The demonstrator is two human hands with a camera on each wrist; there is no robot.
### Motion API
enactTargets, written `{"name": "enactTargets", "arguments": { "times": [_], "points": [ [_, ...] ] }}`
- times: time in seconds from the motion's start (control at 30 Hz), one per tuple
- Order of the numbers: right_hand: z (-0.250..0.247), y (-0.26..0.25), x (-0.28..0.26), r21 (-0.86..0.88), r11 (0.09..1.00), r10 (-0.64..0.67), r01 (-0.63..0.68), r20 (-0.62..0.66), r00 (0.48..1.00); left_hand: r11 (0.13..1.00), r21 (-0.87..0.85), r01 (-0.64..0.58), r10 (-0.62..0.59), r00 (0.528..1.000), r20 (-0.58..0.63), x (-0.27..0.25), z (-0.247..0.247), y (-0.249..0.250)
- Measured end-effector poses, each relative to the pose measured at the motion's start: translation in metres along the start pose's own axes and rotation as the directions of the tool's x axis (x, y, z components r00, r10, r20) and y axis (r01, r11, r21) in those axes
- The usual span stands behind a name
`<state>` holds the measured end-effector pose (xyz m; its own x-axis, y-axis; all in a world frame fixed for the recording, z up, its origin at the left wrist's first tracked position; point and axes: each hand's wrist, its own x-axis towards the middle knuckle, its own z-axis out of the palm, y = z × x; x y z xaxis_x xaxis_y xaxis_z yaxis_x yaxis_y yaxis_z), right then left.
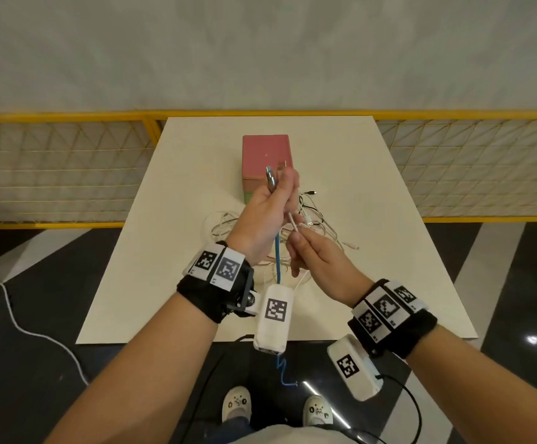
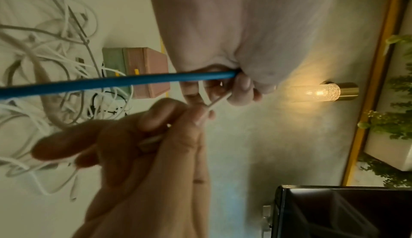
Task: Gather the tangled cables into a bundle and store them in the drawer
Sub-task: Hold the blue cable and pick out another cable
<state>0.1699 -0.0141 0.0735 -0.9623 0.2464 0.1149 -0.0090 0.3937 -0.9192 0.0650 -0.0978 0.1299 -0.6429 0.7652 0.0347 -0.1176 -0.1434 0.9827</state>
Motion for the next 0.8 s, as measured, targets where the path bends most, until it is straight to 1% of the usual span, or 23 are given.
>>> {"name": "enactTargets", "arguments": {
  "times": [0.07,0.13,0.27,0.33,0.4,0.47,0.5,0.53,0.57,0.63,0.7,0.73,0.77,0.8],
  "points": [
    [0.001,0.004,0.001,-0.025,1.0,-0.011,0.013,0.062,0.998,1.0,-0.016,0.009,-0.009,0.999,-0.036,0.0,-0.002,0.013],
    [0.003,0.011,0.003,0.005,1.0,0.017,-0.018,0.13,0.991,0.998,-0.058,-0.005,0.001,0.998,-0.065,0.001,-0.008,0.031],
    [0.001,0.024,0.014,0.076,0.987,0.126,-0.139,0.159,0.979,0.98,-0.104,-0.168,0.159,0.983,-0.09,0.003,-0.021,0.073],
    [-0.004,0.024,0.025,0.074,0.986,0.138,-0.15,0.149,0.979,0.976,-0.108,-0.189,0.183,0.981,-0.067,0.0,-0.021,0.088],
    [-0.009,0.017,0.038,0.043,0.989,0.135,-0.142,0.137,0.981,0.982,-0.05,-0.18,0.178,0.983,-0.036,-0.005,-0.022,0.094],
    [-0.016,0.009,0.049,0.019,0.99,0.139,-0.142,0.101,0.985,0.979,0.078,-0.189,0.186,0.982,0.04,-0.01,-0.025,0.095],
    [-0.021,0.006,0.054,0.02,0.99,0.135,-0.137,0.075,0.988,0.974,0.121,-0.189,0.178,0.979,0.097,-0.013,-0.027,0.095],
    [-0.026,0.004,0.057,0.014,0.993,0.118,-0.119,0.049,0.992,0.976,0.126,-0.178,0.16,0.977,0.144,-0.016,-0.029,0.096],
    [-0.032,0.005,0.059,-0.018,0.996,0.093,-0.092,0.022,0.995,0.985,0.084,-0.151,0.136,0.977,0.165,-0.018,-0.032,0.097],
    [-0.043,0.015,0.059,-0.135,0.989,0.056,-0.054,0.011,0.998,0.992,-0.077,-0.103,0.113,0.984,0.14,-0.02,-0.039,0.104],
    [-0.046,0.03,0.054,-0.179,0.981,0.089,-0.08,0.046,0.995,0.972,-0.206,-0.117,0.137,0.987,0.088,-0.021,-0.046,0.114],
    [-0.046,0.035,0.05,-0.182,0.978,0.12,-0.107,0.06,0.991,0.964,-0.225,-0.142,0.16,0.985,0.066,-0.021,-0.049,0.118],
    [-0.045,0.038,0.048,-0.195,0.972,0.143,-0.128,0.063,0.988,0.965,-0.205,-0.164,0.178,0.983,0.052,-0.02,-0.052,0.121],
    [-0.045,0.035,0.047,-0.224,0.965,0.153,-0.138,0.052,0.987,0.974,-0.147,-0.172,0.181,0.982,0.049,-0.019,-0.054,0.122]
  ]
}}
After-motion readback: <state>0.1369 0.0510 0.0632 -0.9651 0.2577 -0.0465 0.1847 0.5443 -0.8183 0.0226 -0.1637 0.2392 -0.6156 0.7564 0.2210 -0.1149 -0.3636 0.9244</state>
